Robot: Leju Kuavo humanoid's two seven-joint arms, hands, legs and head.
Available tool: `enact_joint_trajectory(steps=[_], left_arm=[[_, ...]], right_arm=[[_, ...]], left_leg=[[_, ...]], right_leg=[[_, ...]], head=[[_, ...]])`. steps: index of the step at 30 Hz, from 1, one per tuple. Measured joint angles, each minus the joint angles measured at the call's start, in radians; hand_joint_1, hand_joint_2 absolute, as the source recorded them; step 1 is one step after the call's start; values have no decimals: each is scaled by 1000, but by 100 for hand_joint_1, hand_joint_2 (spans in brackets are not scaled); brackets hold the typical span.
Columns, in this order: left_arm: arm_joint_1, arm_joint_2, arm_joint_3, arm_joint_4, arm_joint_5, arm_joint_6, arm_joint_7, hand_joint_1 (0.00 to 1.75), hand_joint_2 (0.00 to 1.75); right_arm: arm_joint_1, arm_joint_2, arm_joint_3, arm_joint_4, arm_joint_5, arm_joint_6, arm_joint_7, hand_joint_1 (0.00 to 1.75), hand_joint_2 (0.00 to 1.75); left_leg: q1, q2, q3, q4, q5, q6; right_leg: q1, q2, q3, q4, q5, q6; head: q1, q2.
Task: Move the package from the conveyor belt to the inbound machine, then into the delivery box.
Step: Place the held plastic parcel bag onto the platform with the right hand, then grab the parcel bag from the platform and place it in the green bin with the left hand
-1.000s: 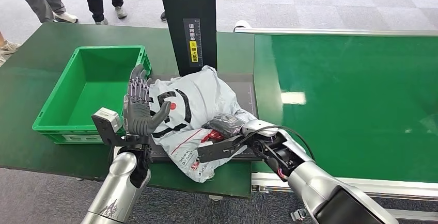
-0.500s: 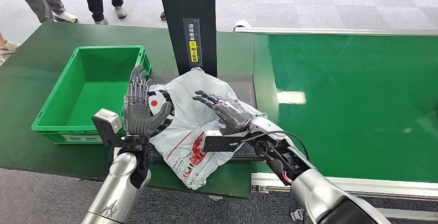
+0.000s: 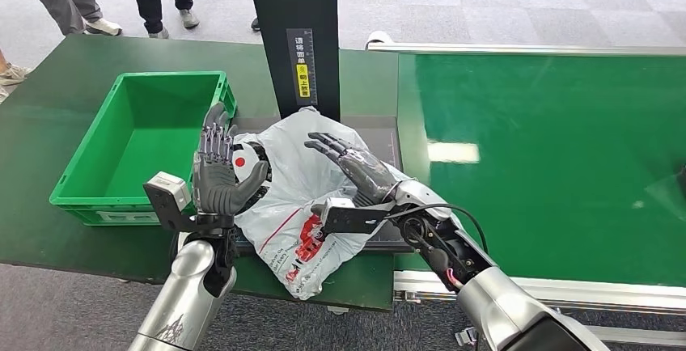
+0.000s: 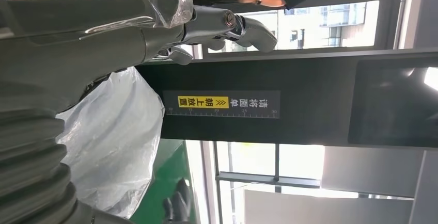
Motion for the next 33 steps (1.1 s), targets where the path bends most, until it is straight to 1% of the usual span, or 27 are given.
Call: enact_joint_trajectory(steps=[3,6,10,14,19,23,27,30,33], left_arm=[[1,0,0,0,0,1,0,0,175],[1,0,0,0,1,1,0,0,175],[2,0,0,0,3,2,0,0,175],[17,4,0,-4,2,0,0,0,175],[52,12,0,-28,-12,-7,8,0,175],[66,17,0,-43,-18,-11,11,0,175],[70,18,0,-49,-19,-13,12,0,175],[71,19,0,-52,-27,-15,18,0,175],[76,24,0,-53,-71,-23,42,0,175]], right_arm=[[17,-2,-23,-36,-47,-17,-31,0,175],[48,-5,-65,-94,-140,-27,-71,0,175],[100,-17,-136,-186,-245,-50,-81,0,175],[158,-32,-217,-258,-313,-99,-76,0,0],[253,-60,-319,-356,-349,-131,-68,0,0],[296,-76,-363,-408,-350,-133,-61,0,0],[311,-81,-380,-432,-350,-133,-61,0,175],[326,-84,-397,-449,-363,-140,-56,0,175],[374,-86,-446,-494,-414,-158,-32,0,175]], left_leg=[[0,0,0,0,0,0],[0,0,0,0,0,0],[0,0,0,0,0,0],[0,0,0,0,0,0],[0,0,-1,0,0,0],[0,0,-1,0,0,0],[0,0,-1,0,0,0],[0,0,-1,0,0,0],[0,-2,-1,0,0,0]], right_leg=[[0,0,0,0,0,0],[0,0,0,0,0,0],[0,0,0,0,0,0],[0,0,0,0,0,0],[0,0,0,0,0,0],[0,0,-1,0,0,0],[0,0,-1,0,0,0],[0,0,0,0,0,0],[0,-1,0,0,0,0]], head=[[0,0],[0,0],[0,0],[0,0],[0,0],[0,0],[0,0],[0,0],[0,0]])
